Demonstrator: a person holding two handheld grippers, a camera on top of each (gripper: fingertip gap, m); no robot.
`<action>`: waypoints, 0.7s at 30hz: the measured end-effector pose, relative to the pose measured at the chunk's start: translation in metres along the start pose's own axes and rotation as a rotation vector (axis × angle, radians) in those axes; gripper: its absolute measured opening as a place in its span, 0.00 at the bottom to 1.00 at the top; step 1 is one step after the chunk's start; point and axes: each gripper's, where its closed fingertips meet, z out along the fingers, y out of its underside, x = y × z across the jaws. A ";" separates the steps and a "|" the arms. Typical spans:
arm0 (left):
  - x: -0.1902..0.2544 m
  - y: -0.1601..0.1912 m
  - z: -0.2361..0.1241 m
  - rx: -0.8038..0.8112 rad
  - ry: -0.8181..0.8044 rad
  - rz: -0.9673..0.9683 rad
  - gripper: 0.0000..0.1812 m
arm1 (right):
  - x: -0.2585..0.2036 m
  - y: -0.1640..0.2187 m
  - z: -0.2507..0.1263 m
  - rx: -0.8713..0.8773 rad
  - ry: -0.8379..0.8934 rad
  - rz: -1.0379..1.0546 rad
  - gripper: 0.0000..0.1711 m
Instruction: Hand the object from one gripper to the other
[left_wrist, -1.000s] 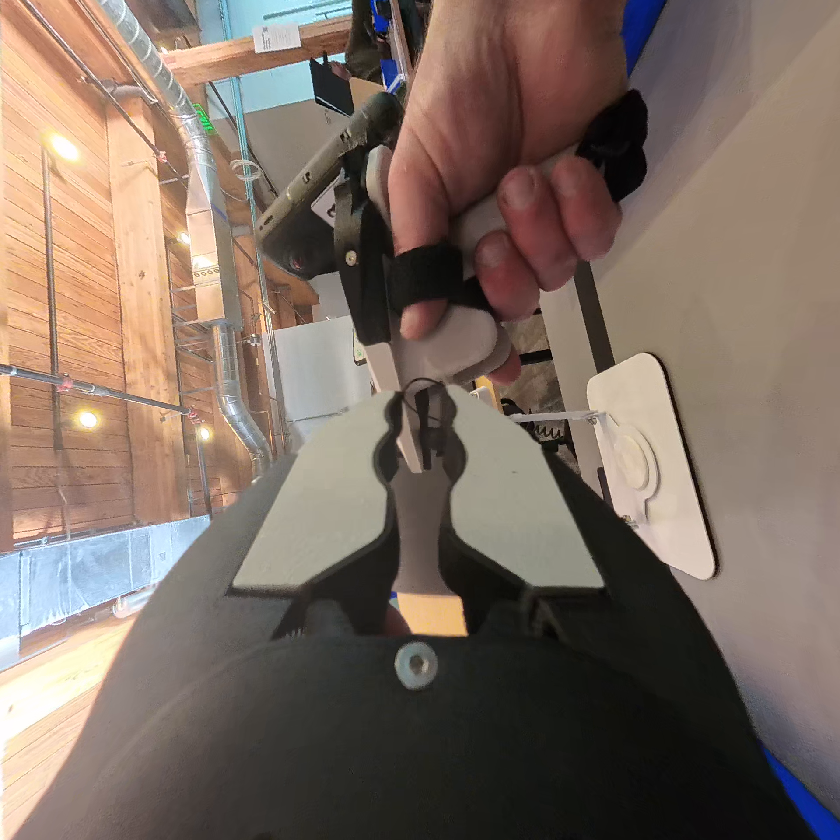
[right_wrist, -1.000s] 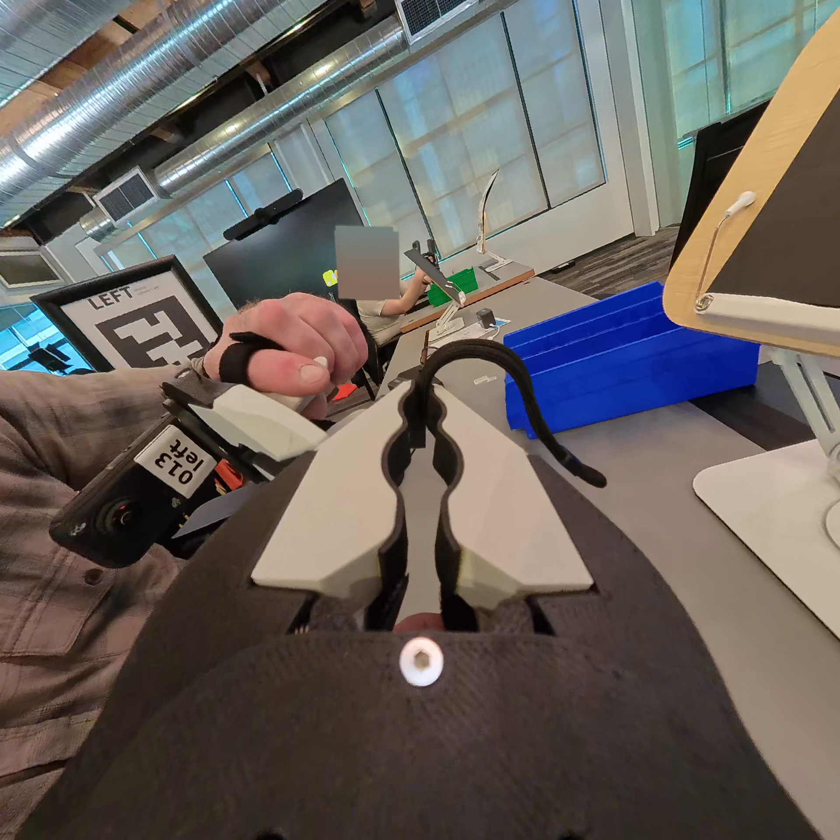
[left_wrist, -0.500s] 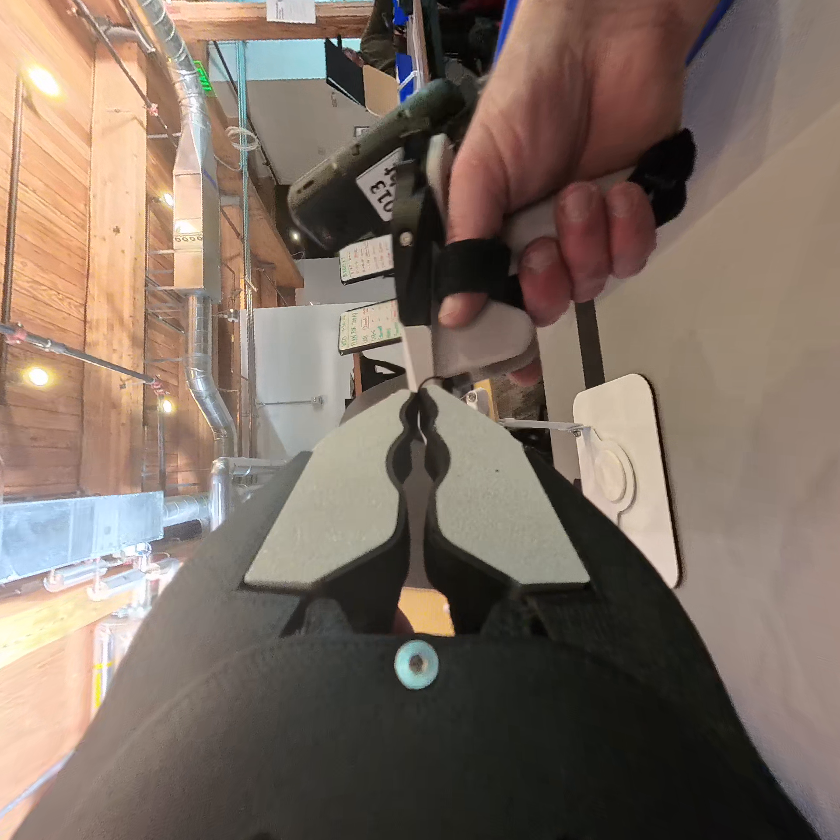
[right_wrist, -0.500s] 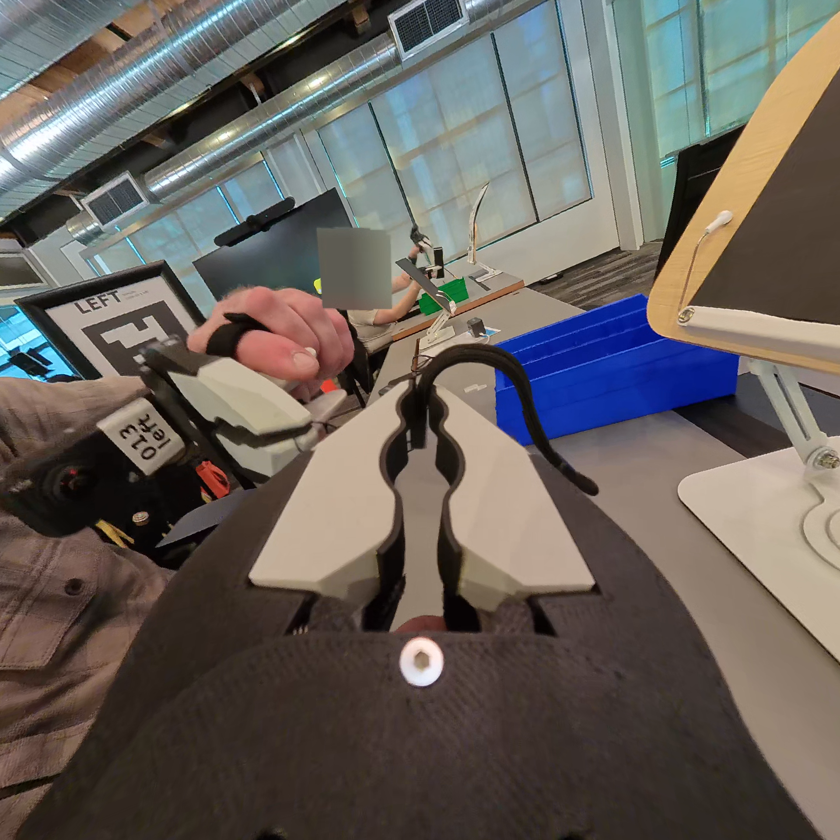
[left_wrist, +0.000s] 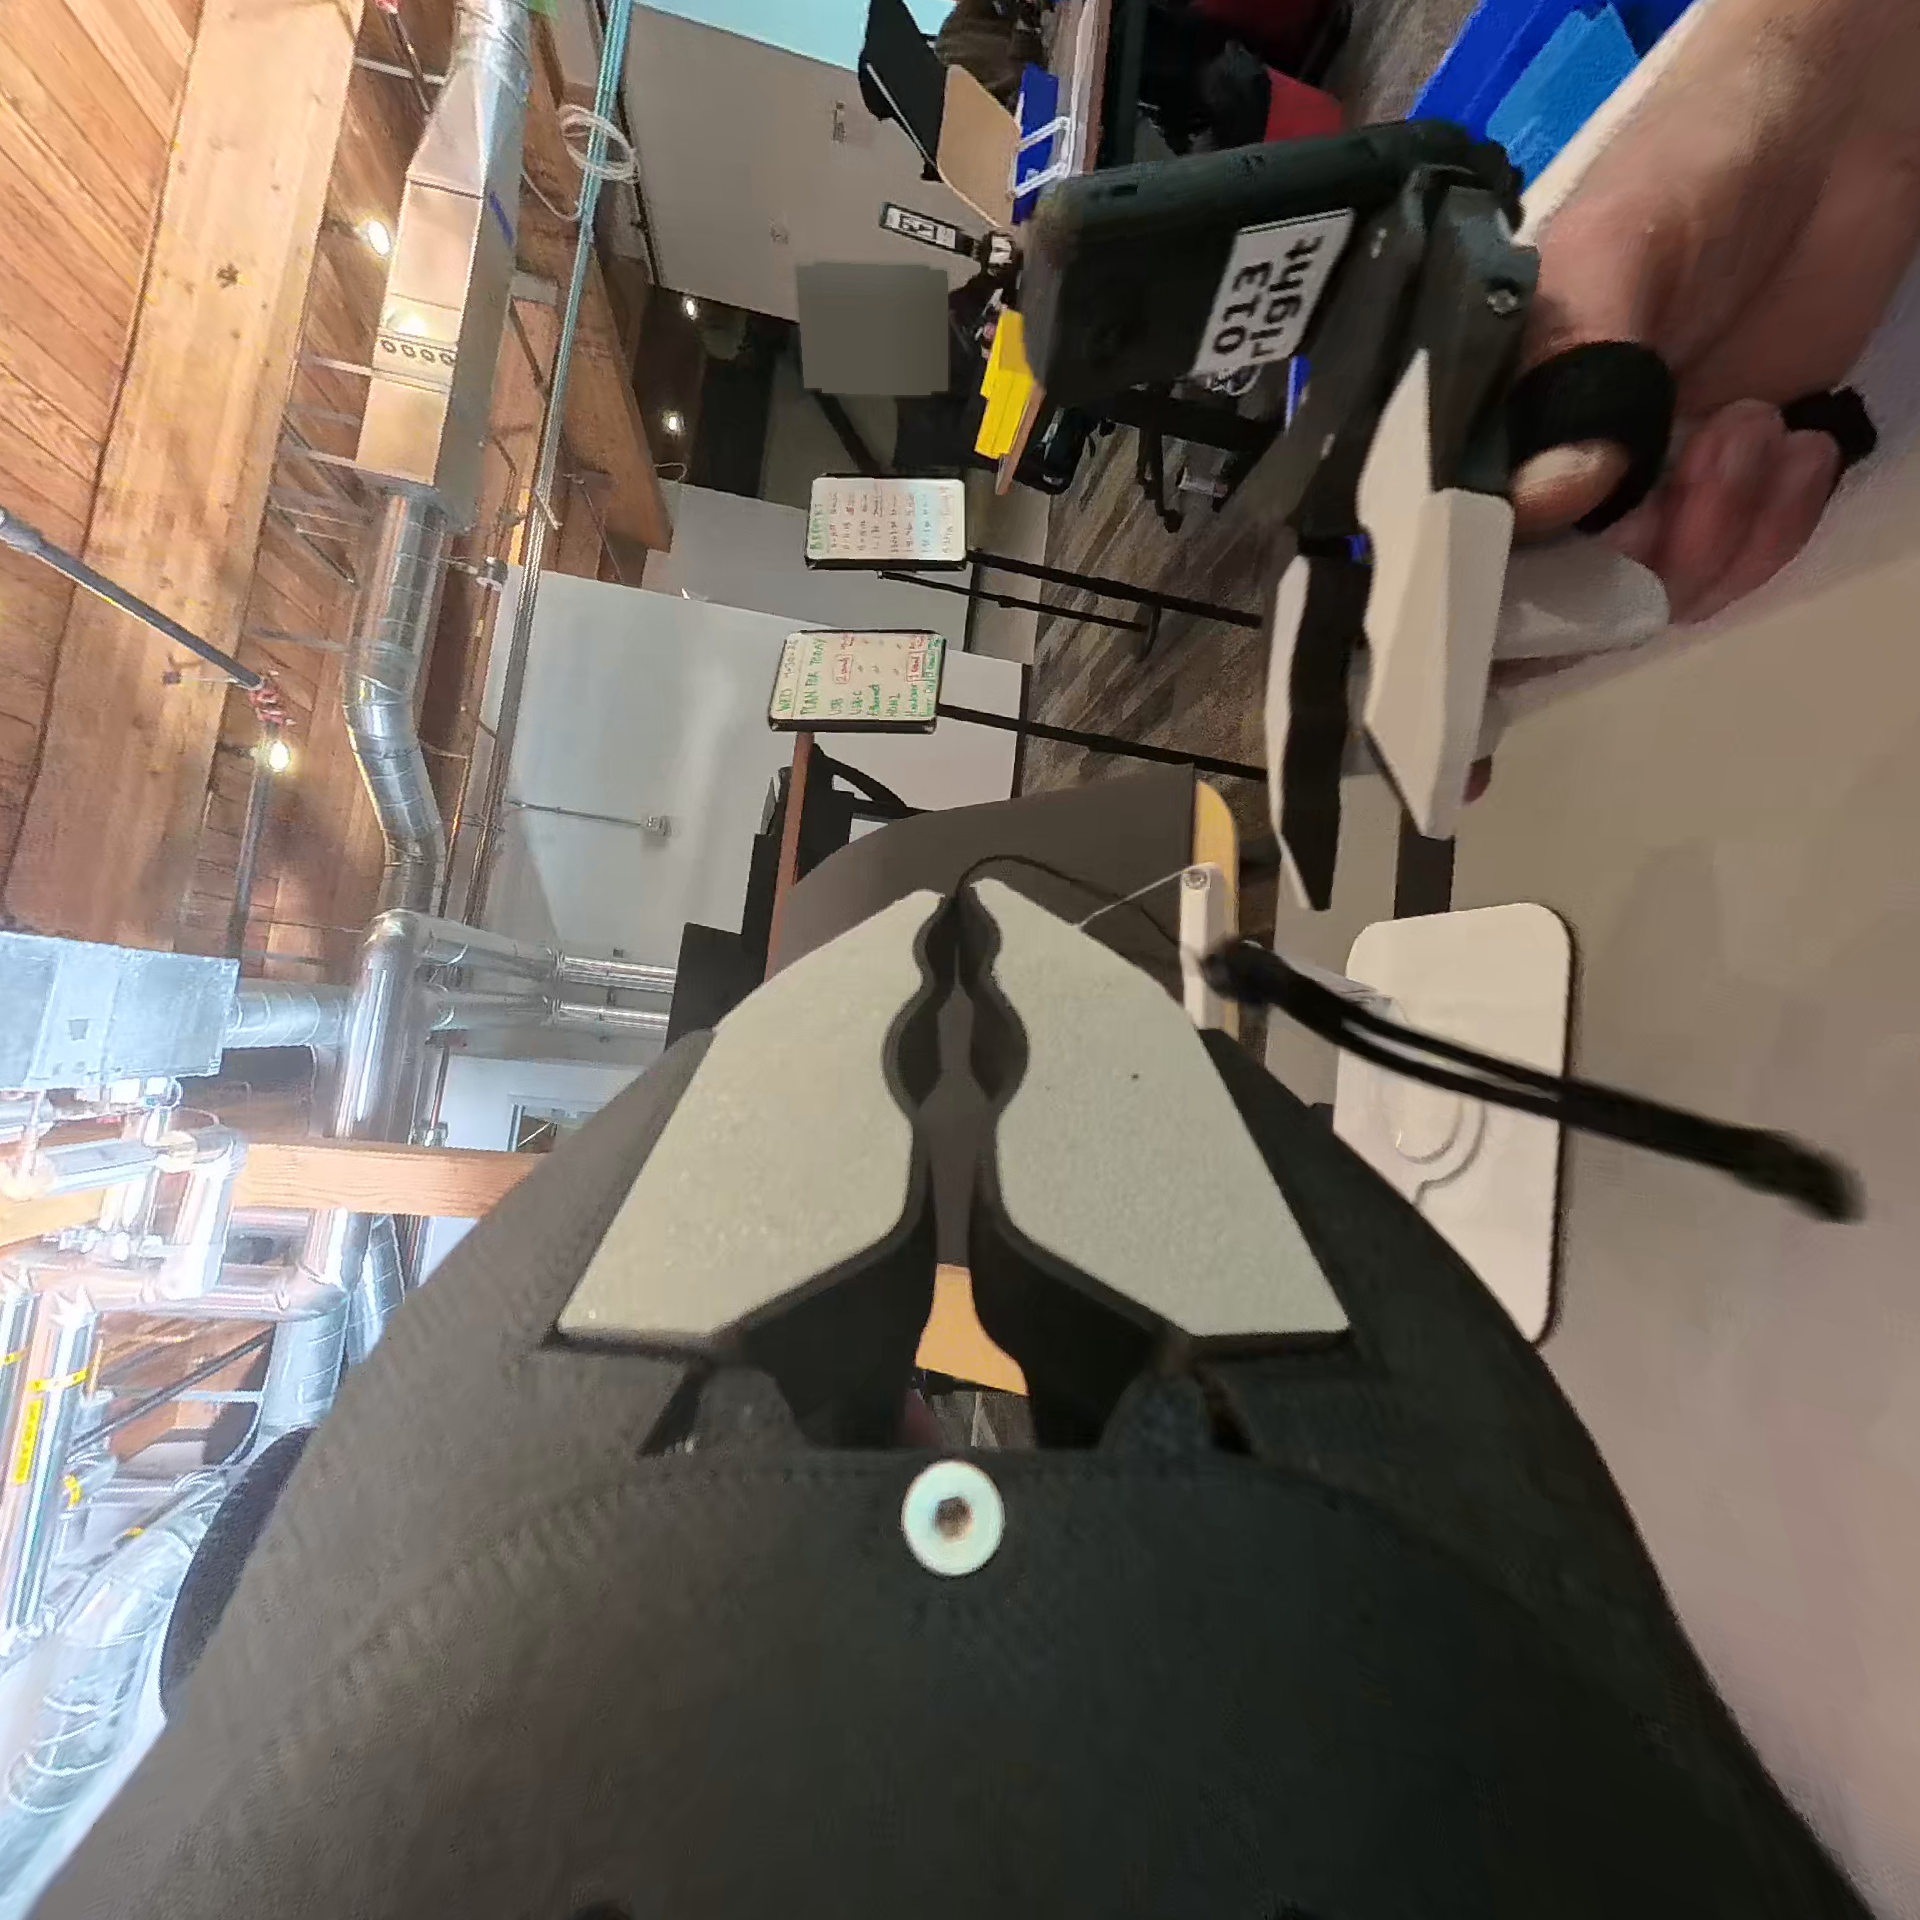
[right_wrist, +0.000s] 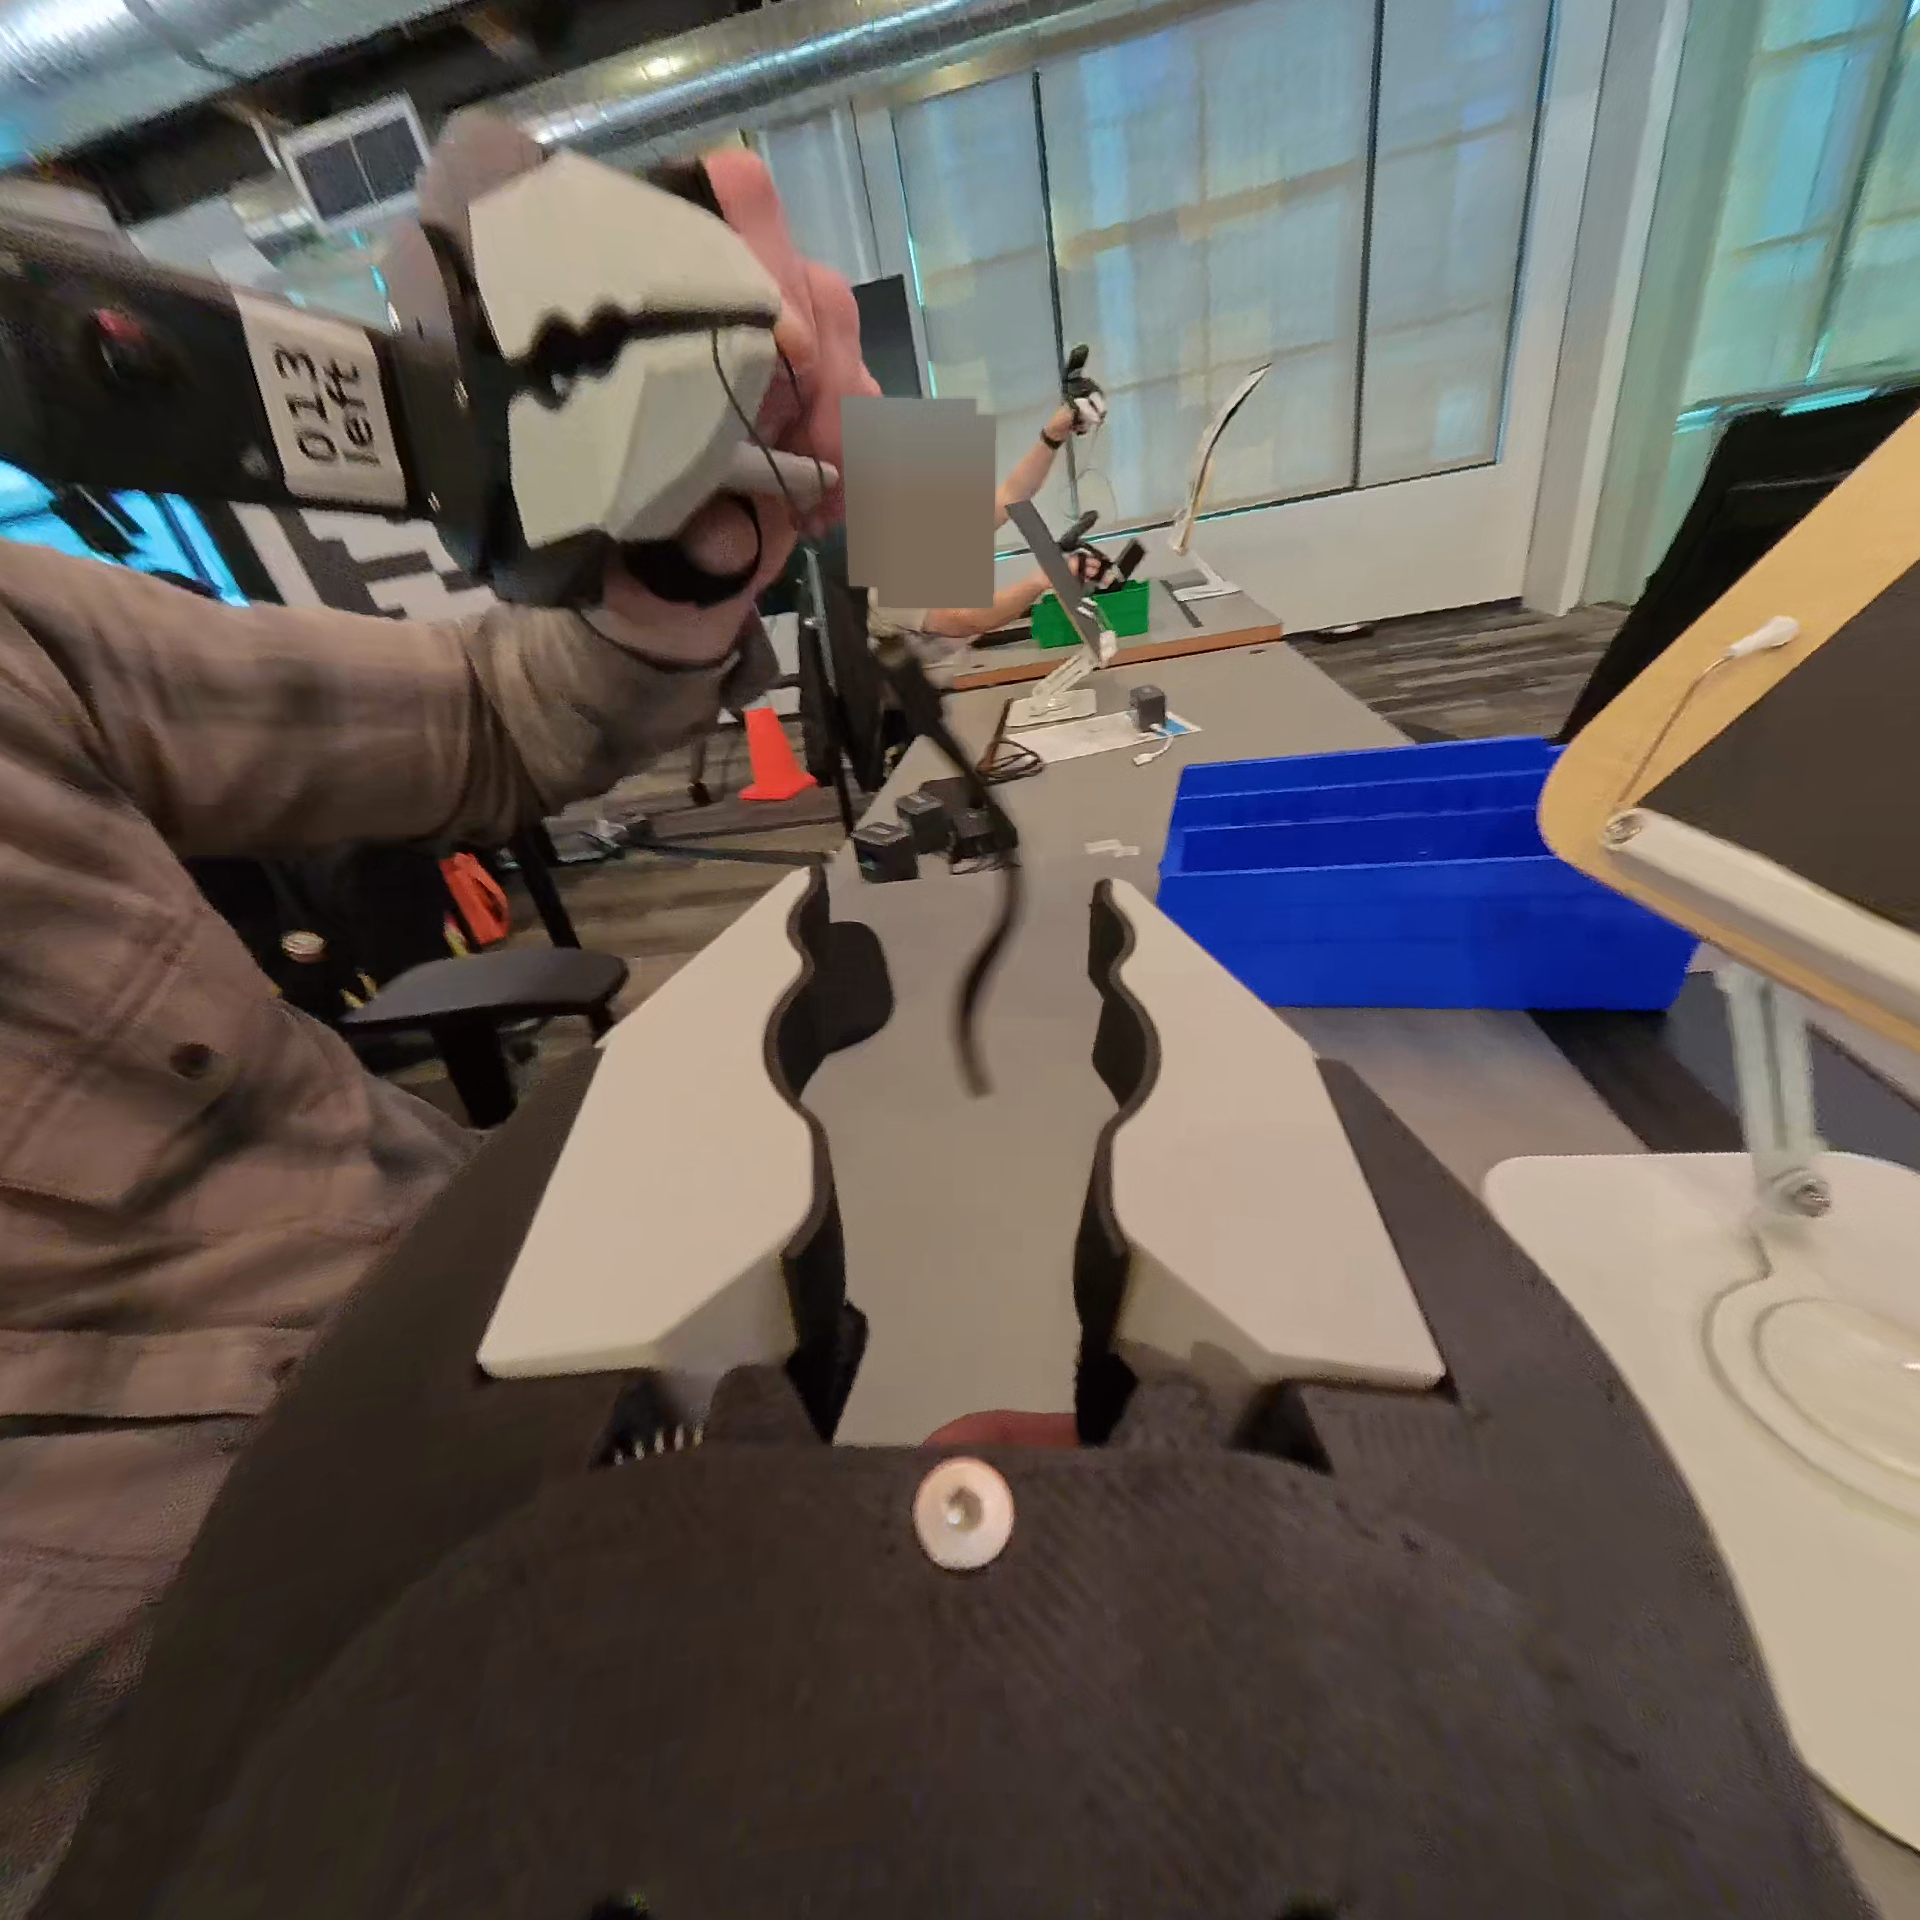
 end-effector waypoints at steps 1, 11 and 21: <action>-0.004 -0.001 -0.001 0.000 -0.002 -0.005 0.00 | 0.000 0.001 -0.001 -0.010 0.005 -0.027 0.27; -0.033 -0.021 -0.001 0.027 -0.012 -0.035 0.00 | -0.005 0.038 0.022 -0.178 0.138 -0.524 0.23; -0.046 -0.017 0.009 -0.003 -0.005 -0.025 0.00 | -0.015 0.020 0.033 -0.147 0.399 -1.092 0.28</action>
